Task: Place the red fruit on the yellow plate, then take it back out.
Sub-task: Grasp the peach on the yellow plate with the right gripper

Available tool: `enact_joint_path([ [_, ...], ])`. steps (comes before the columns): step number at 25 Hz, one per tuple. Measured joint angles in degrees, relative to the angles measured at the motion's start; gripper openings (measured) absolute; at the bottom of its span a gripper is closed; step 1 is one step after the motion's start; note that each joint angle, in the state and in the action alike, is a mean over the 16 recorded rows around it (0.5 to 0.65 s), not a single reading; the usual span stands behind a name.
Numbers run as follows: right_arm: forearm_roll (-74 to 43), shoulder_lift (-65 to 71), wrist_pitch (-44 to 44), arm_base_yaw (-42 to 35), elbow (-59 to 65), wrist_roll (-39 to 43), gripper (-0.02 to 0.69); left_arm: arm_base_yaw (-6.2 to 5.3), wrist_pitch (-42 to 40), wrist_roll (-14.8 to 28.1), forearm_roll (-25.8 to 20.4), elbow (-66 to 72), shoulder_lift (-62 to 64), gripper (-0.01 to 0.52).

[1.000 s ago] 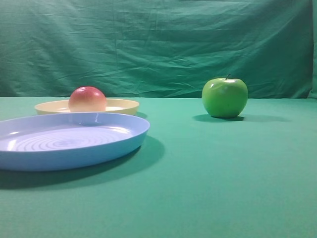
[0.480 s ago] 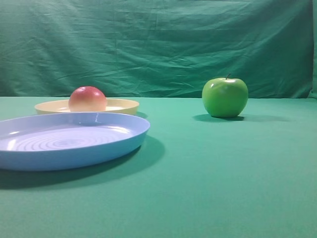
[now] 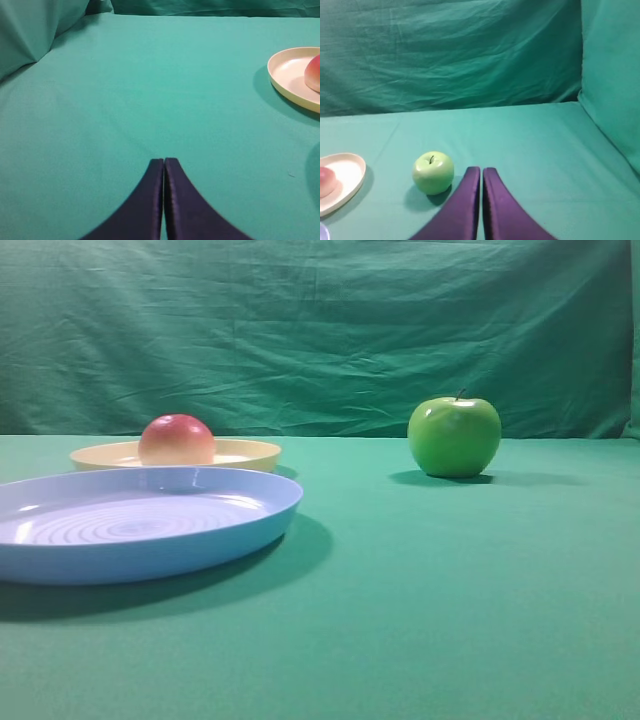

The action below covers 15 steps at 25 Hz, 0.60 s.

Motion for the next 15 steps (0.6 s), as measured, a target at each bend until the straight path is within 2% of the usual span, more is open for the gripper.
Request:
enact_joint_path([
  [8,2.4,14.2,16.5,7.5,-12.9,-3.7,0.000,0.00,0.0,0.0,0.0,0.0,0.0,0.000],
  [15,5.4,25.8,26.9,10.1,-22.5,-7.2,0.000,0.00,0.0,0.0,0.0,0.0,0.0,0.000],
])
